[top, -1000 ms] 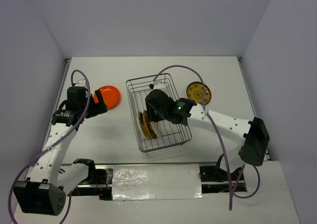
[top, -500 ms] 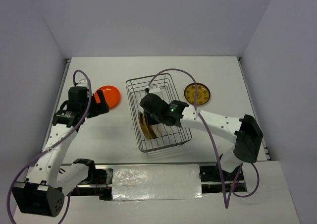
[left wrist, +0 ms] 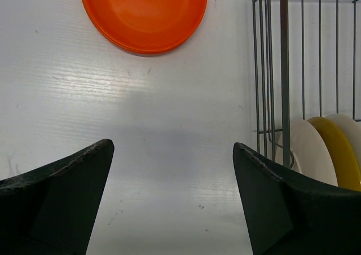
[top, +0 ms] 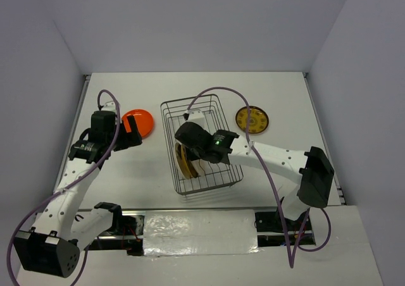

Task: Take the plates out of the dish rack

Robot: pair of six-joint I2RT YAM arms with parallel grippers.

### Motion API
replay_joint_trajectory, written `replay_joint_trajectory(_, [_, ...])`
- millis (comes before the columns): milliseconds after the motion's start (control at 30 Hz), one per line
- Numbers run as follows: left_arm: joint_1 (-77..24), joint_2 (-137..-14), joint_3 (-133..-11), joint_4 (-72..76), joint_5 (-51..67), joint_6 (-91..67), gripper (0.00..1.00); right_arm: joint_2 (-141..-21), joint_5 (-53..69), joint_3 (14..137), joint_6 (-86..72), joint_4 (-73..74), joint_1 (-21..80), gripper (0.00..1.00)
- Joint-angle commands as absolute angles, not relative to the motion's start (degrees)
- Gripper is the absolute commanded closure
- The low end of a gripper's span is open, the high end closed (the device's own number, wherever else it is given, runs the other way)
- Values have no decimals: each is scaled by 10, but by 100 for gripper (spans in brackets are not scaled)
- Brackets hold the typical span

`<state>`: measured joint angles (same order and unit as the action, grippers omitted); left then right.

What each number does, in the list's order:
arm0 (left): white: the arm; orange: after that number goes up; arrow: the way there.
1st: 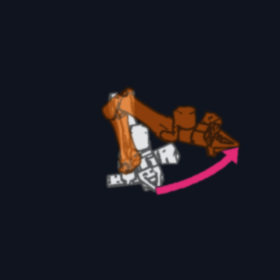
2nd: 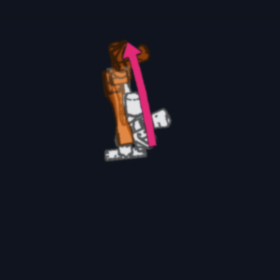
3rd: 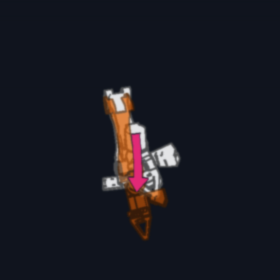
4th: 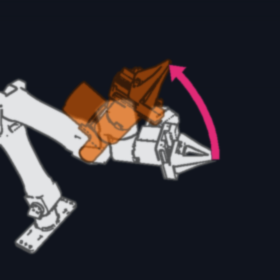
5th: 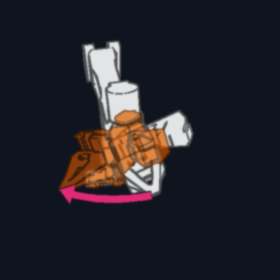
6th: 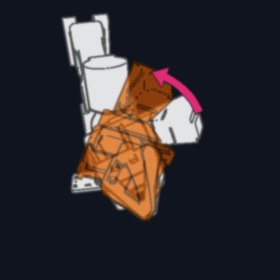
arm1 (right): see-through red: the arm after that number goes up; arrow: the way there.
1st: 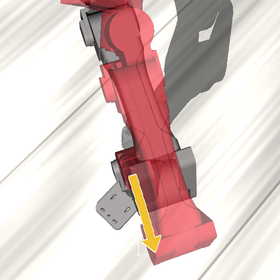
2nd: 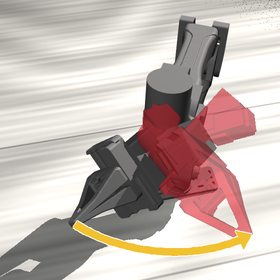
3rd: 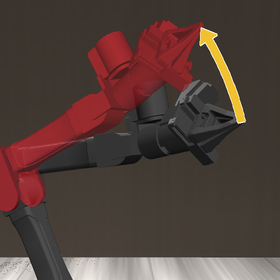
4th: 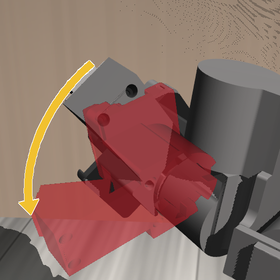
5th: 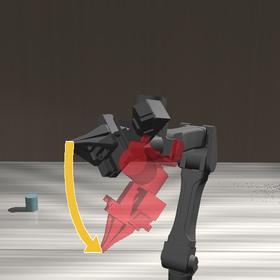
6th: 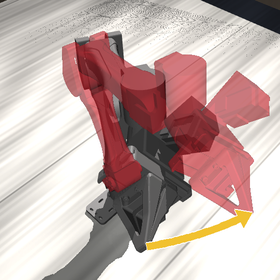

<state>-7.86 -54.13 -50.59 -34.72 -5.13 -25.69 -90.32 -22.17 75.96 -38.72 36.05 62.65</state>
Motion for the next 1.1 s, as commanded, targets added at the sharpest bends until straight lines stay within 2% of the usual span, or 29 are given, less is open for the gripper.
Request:
replay_joint_trajectory(0, [-85, -528, -508, -337, -64, -258, 1, -917, -245, 784, -403, 367, 630, 71])
replay_joint_trajectory(67, [-86, -530, -508, -337, -65, -259, 0, -917, -245, 777, -406, 364, 628, 76])
replay_joint_trajectory(300, [-88, -533, -510, -339, -66, -259, 0, -925, -231, 779, -403, 359, 619, 76])
replay_joint_trajectory(367, [-88, -533, -510, -339, -67, -258, 1, -930, -224, 782, -399, 360, 619, 81])
replay_joint_trajectory(433, [-88, -533, -510, -339, -65, -258, 0, -926, -224, 789, -398, 361, 618, 100])
replay_joint_trajectory(600, [-88, -534, -510, -340, -64, -258, 1, -870, -204, 807, -377, 336, 618, 100])
replay_joint_trajectory(767, [-89, -533, -511, -341, -67, -259, 1, -780, -242, 850, -370, 371, 618, 100])
replay_joint_trajectory(967, [-89, -533, -511, -341, -69, -259, 1, -686, -351, 884, -381, 458, 613, 100])
replay_joint_trajectory(1067, [-89, -533, -511, -342, -71, -260, 1, -656, -388, 869, -385, 505, 574, 100])
